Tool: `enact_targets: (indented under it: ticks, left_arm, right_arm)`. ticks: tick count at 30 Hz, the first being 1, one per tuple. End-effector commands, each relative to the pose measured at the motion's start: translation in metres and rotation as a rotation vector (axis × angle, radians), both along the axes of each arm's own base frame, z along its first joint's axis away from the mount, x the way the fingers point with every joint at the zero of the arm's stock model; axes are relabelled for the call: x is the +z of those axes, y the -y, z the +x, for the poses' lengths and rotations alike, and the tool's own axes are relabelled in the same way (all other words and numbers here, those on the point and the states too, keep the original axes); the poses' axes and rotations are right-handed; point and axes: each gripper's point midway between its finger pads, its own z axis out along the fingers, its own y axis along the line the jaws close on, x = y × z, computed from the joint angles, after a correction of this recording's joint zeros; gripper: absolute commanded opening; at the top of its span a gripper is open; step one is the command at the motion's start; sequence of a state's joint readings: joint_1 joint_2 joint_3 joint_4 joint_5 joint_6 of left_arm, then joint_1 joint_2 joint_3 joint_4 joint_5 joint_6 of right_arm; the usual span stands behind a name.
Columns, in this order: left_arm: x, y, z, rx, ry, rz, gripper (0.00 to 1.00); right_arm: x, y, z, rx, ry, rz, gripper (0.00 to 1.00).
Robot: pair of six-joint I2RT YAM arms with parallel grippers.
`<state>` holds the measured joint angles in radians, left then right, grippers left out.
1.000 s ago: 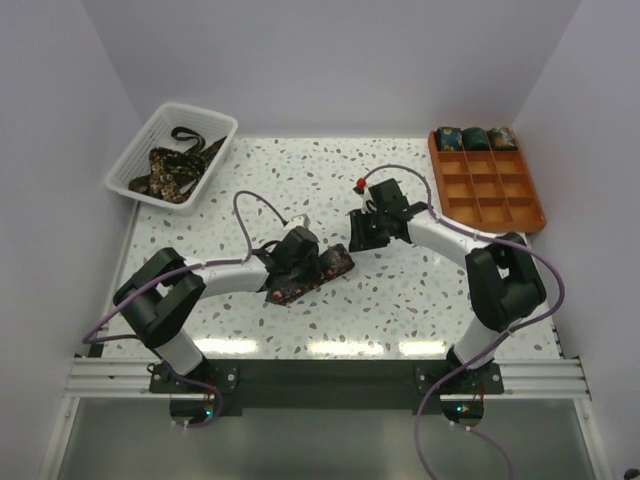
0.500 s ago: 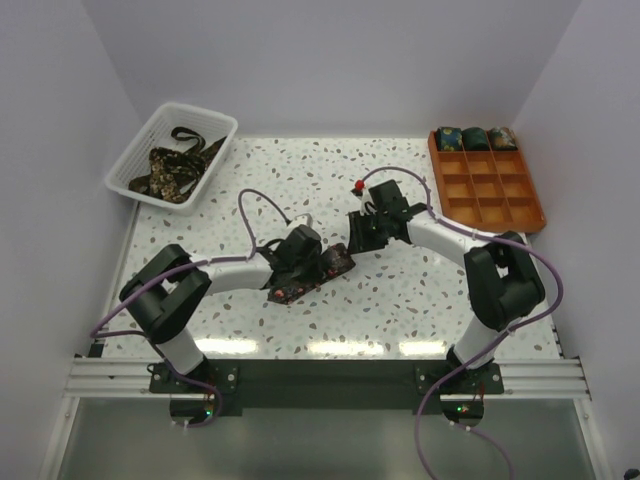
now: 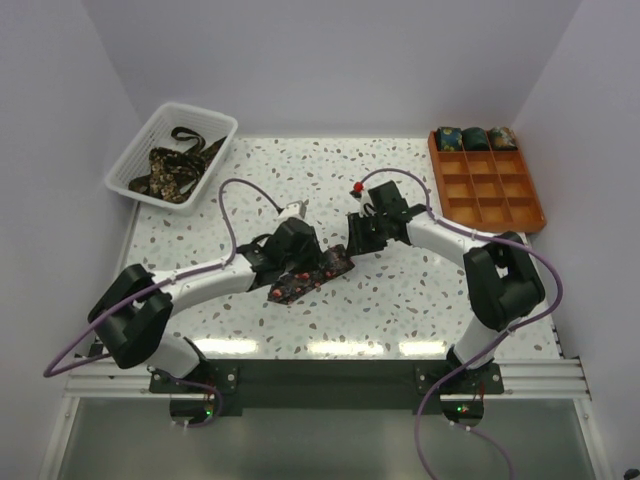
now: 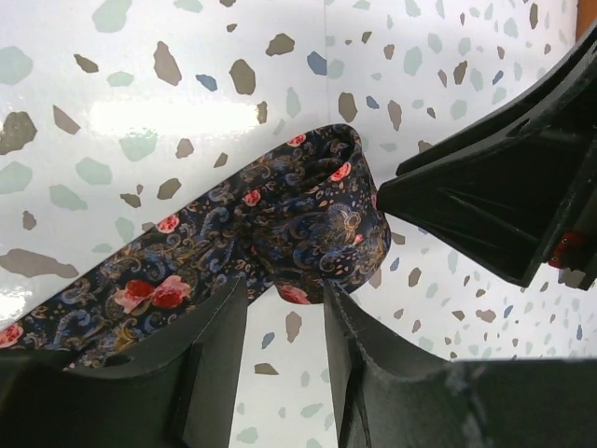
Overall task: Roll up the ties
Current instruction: Roll the tie
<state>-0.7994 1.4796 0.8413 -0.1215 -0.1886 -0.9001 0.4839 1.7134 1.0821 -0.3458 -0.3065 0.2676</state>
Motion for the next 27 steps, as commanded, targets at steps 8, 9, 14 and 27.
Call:
enact_targets:
  ticks: [8, 9, 14, 27]
  left_arm:
    - [0.001, 0.043, 0.011, -0.040, -0.023, -0.057, 0.46]
    - [0.000, 0.043, 0.012, -0.038, -0.024, -0.056, 0.46]
    - [0.001, 0.045, 0.012, -0.030, -0.023, -0.072, 0.48]
    - [-0.013, 0.046, 0.014, -0.013, -0.043, -0.054, 0.39]
  right_arm:
    - [0.020, -0.008, 0.003, 0.017, 0.054, 0.044, 0.37]
    - [0.020, -0.009, 0.003, 0.020, 0.054, 0.042, 0.37]
    - [0.021, -0.009, 0.002, 0.024, 0.058, 0.038, 0.37]
    - [0.019, -0.013, 0.001, 0.030, 0.055, 0.044, 0.37]
